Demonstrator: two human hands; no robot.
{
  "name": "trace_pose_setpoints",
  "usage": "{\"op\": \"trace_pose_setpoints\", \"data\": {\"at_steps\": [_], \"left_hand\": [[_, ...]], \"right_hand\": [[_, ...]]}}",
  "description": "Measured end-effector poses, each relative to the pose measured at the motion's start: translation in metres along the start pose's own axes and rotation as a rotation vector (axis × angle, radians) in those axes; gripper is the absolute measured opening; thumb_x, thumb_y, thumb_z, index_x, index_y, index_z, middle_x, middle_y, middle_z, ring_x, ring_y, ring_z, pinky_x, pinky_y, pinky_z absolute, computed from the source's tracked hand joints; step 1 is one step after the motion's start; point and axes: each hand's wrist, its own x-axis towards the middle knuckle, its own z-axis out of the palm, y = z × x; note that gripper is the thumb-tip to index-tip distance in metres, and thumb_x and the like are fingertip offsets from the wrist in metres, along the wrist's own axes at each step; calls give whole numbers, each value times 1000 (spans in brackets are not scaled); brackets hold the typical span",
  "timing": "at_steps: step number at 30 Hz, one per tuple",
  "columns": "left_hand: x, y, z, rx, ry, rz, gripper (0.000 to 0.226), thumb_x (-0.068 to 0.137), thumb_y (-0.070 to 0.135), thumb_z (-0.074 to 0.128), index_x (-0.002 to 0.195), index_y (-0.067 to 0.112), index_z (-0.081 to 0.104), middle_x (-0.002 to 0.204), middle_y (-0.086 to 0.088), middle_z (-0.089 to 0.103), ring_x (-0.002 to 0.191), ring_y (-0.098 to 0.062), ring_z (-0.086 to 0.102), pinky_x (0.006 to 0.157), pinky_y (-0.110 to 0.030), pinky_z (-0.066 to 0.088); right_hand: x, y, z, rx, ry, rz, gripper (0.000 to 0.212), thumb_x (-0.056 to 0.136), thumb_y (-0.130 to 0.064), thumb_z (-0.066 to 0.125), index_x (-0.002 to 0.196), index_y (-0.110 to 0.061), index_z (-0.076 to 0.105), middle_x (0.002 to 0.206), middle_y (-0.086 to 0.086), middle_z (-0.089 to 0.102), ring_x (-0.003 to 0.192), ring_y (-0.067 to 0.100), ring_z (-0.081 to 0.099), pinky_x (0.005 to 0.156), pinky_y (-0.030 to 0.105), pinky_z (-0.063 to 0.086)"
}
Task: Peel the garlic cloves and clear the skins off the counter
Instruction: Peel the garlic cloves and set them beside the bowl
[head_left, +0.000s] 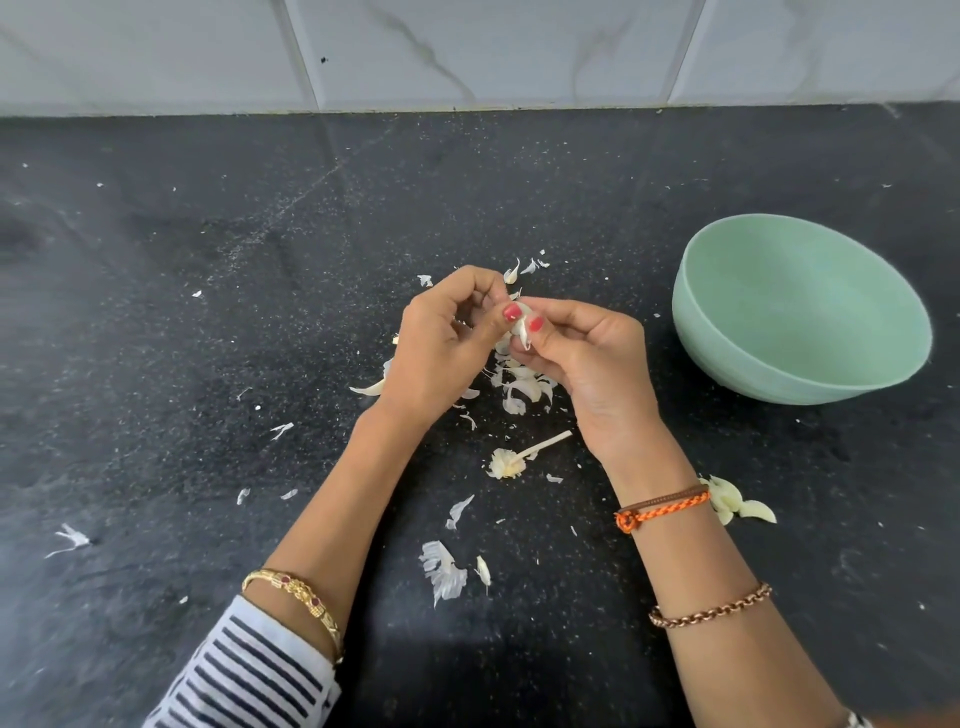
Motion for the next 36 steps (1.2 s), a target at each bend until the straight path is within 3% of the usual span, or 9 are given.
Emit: {"op": "trace_pose_setpoints", "data": {"at_steps": [7, 11, 19, 25, 32, 36], "left_hand": [[3, -5, -2, 60, -126, 31, 18, 87, 12, 50, 77, 25, 44, 71, 12, 40, 66, 1, 37, 63, -11, 33], [2, -5, -1, 20, -150, 29, 17, 89, 9, 47, 78, 22, 42, 73, 2, 40, 68, -3, 35, 64, -14, 33], [0, -7, 6, 44, -92, 99, 21, 90, 3, 42, 77, 20, 38, 72, 8, 33, 64, 0, 32, 62, -11, 30], [1, -11, 8, 155, -25, 215, 18, 86, -9, 40, 80, 8, 42, 76, 11, 33, 68, 2, 34, 65, -10, 30], [0, -9, 11, 303, -77, 357, 10, 93, 14, 31, 86, 21, 35, 80, 15, 27, 72, 2, 31, 63, -11, 30], [0, -8, 11, 276, 1, 292, 14, 93, 16, 36, 81, 24, 35, 79, 17, 33, 69, 4, 36, 62, -9, 30]], "right_hand": [[0, -1, -1, -22, -40, 48, 17, 81, 5, 61, 82, -10, 69, 68, 1, 67, 67, 11, 64, 66, 19, 55], [-1, -2, 2, 0, -31, 61, 20, 83, 7, 59, 79, -10, 68, 60, -4, 66, 60, 6, 61, 65, 19, 55], [-2, -1, 8, 59, 57, 105, 27, 86, 8, 54, 74, -11, 67, 55, -7, 64, 53, 3, 57, 68, 21, 54], [-1, -3, 12, 151, 108, 181, 30, 87, 9, 50, 69, -9, 66, 53, -1, 60, 53, 9, 52, 58, 17, 53], [1, -9, 9, 267, 87, 301, 25, 89, 9, 41, 77, -1, 61, 59, 5, 52, 45, 4, 48, 50, 17, 50], [1, -6, 10, 226, 90, 196, 24, 88, 8, 47, 77, -3, 65, 59, 1, 62, 52, 4, 54, 58, 17, 53]]}}
